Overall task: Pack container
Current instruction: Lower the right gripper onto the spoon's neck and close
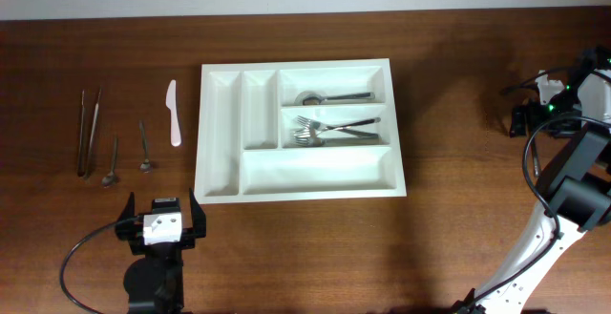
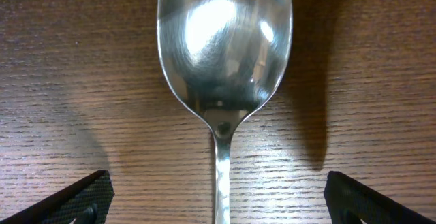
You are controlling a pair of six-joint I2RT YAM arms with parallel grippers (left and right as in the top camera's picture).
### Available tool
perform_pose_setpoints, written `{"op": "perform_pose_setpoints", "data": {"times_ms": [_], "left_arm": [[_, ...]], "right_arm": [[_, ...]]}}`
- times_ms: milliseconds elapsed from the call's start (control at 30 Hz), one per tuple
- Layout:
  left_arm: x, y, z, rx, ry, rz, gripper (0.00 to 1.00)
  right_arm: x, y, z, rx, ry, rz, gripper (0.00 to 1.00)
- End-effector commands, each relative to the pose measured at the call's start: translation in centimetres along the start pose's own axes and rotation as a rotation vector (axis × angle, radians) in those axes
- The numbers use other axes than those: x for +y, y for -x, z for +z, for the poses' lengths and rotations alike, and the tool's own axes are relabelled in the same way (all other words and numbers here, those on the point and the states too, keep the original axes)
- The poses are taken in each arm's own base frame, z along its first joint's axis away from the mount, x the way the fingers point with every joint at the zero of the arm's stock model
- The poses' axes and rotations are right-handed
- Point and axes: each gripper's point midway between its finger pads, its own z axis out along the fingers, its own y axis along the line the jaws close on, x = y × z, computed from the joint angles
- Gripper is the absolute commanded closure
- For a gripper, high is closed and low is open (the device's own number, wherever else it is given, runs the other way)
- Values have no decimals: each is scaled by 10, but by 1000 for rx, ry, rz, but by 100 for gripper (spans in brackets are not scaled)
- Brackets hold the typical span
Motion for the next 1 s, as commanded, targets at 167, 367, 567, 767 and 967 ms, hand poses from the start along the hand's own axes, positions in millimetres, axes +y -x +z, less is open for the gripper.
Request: {"op": "perform_pose_setpoints", "data": {"times_ms": [167,367,567,767,967], "left_arm": [[-3,0,0,-9,-13,8,1],[-3,0,0,-9,-13,8,1],[-3,0,0,-9,-13,8,1],[-3,0,0,-9,-13,8,1],[-3,0,0,-9,-13,8,1]], "right_arm": [[1,-6,10,20,24,13,0],[0,-4,10,13,21,13,1],[-1,-2,10,6,17,12,1],[-1,-2,10,5,16,13,1],[1,-5,12,16,22,13,1]]}}
